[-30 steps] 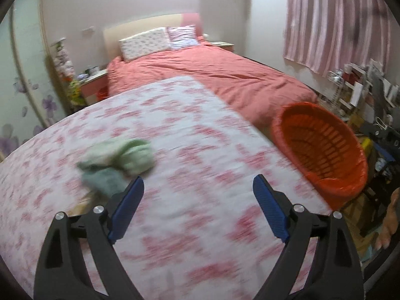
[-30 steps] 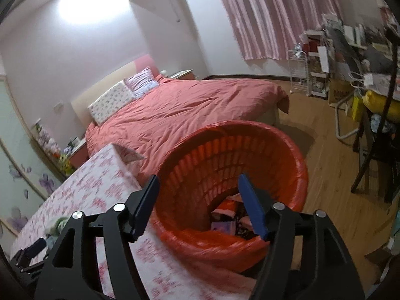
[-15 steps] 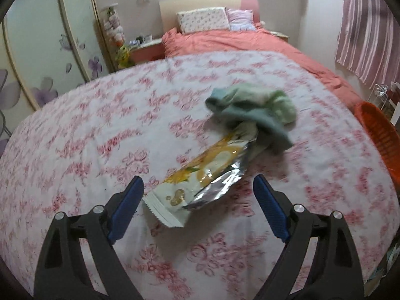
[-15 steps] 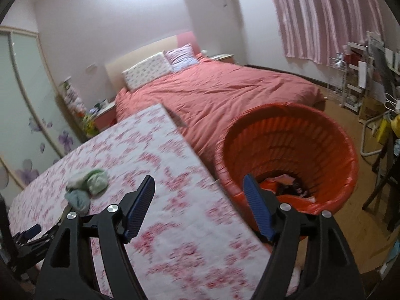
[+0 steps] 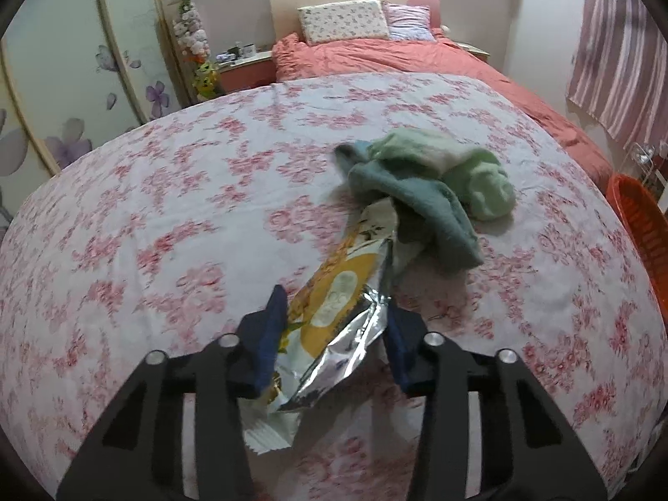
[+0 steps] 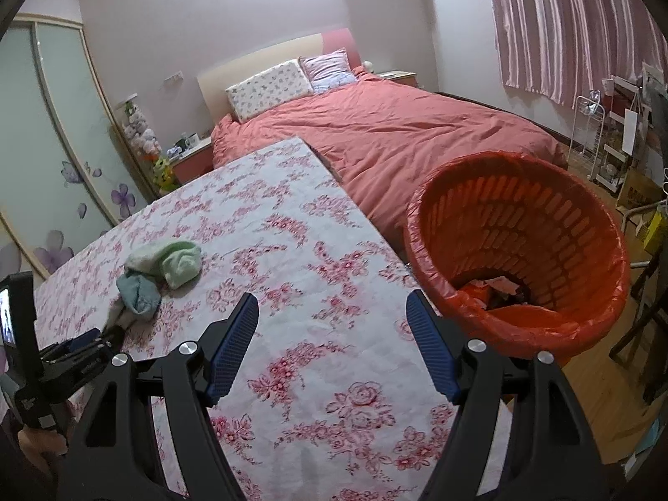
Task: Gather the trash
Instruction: 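Lift the snack wrapper with the left tool while the right tool reaches the green and teal socks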
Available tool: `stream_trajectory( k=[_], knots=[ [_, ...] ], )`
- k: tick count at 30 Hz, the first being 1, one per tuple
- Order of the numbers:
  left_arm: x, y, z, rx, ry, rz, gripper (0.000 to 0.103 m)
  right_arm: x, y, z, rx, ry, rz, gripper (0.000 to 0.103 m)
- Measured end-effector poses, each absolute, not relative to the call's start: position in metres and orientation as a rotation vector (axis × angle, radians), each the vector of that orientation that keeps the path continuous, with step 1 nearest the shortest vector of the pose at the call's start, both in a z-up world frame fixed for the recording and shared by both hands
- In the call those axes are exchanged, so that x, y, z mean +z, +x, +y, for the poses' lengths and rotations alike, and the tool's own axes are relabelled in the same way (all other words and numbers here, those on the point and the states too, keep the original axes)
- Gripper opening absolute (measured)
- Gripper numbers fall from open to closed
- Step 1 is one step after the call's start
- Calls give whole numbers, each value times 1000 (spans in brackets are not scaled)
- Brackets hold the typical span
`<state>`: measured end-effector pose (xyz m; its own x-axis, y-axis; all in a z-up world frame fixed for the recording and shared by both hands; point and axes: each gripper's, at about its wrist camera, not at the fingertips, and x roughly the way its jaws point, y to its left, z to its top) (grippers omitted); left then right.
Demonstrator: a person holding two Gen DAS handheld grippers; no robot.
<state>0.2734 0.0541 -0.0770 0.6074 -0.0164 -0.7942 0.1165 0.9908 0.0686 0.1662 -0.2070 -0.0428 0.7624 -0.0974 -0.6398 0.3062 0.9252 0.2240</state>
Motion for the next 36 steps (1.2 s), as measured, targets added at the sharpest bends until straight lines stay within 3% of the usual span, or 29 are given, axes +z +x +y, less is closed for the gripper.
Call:
stream_trajectory(
  k=[12, 36],
  knots=[
    [-74, 275, 140, 143, -20, 925, 43, -49, 178, -179, -154, 300, 712, 73],
    [-80, 273, 154, 117, -92, 912, 52, -62, 271, -56, 113, 211, 831, 71]
  ],
)
